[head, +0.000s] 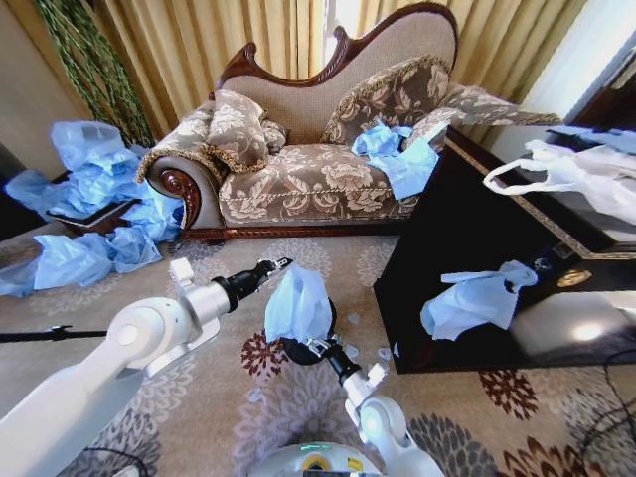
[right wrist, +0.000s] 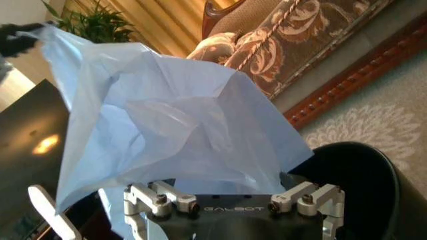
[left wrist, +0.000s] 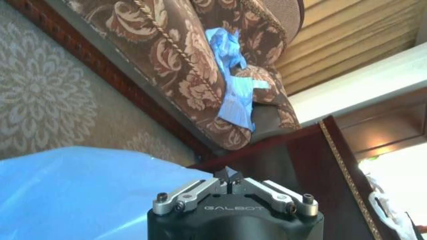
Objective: Place a garbage bag over the trash bin.
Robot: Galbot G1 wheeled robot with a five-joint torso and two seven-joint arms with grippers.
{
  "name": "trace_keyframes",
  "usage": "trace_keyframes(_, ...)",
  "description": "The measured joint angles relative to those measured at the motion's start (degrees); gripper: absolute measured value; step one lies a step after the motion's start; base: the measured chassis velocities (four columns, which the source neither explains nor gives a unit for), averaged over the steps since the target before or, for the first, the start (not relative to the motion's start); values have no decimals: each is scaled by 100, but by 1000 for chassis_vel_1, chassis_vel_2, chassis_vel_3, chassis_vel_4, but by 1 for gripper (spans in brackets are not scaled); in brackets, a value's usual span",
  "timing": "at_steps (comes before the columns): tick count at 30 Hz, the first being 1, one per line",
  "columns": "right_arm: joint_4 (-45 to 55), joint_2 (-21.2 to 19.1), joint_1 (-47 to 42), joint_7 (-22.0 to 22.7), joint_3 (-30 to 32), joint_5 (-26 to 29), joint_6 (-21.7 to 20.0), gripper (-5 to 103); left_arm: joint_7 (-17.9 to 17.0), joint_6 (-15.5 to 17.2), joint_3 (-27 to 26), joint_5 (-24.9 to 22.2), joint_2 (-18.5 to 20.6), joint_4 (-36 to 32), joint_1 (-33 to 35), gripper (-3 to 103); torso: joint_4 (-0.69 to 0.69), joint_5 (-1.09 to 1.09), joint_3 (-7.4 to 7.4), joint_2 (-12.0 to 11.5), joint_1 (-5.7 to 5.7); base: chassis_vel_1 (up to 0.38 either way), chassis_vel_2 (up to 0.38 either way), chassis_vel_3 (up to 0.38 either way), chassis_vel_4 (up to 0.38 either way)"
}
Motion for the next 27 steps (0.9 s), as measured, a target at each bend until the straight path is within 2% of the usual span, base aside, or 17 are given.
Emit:
trace_keyframes(12, -215, 121, 333, 293, 25, -112, 14, 100, -5, -41, -312, -18, 55, -168, 281, 0, -1, -1, 0, 0, 0, 0, 0, 0, 0)
trace_keyframes(13, -189, 144, 364, 289, 8, -123, 14, 102, -4, -42, -354, -20, 60, -176, 318, 0, -1, -1, 0, 0, 0, 0, 0, 0, 0)
trace_keyframes(19, -32, 146, 373, 269, -42, -143, -35, 84, 7, -43, -498, -20, 74, -197, 444, 0, 0, -1, 0, 0, 0, 0, 0, 0, 0)
trace_keyframes(21, -7, 135, 361, 274, -43, -139, -40, 84, 10, -43, -520, -20, 78, -197, 457, 0, 0, -1, 0, 0, 0, 0, 0, 0, 0)
trace_keyframes(27, 264, 53, 274, 378, -27, -123, -53, 63, 28, -46, -563, -22, 156, -183, 392, 0, 0, -1, 0, 0, 0, 0, 0, 0, 0)
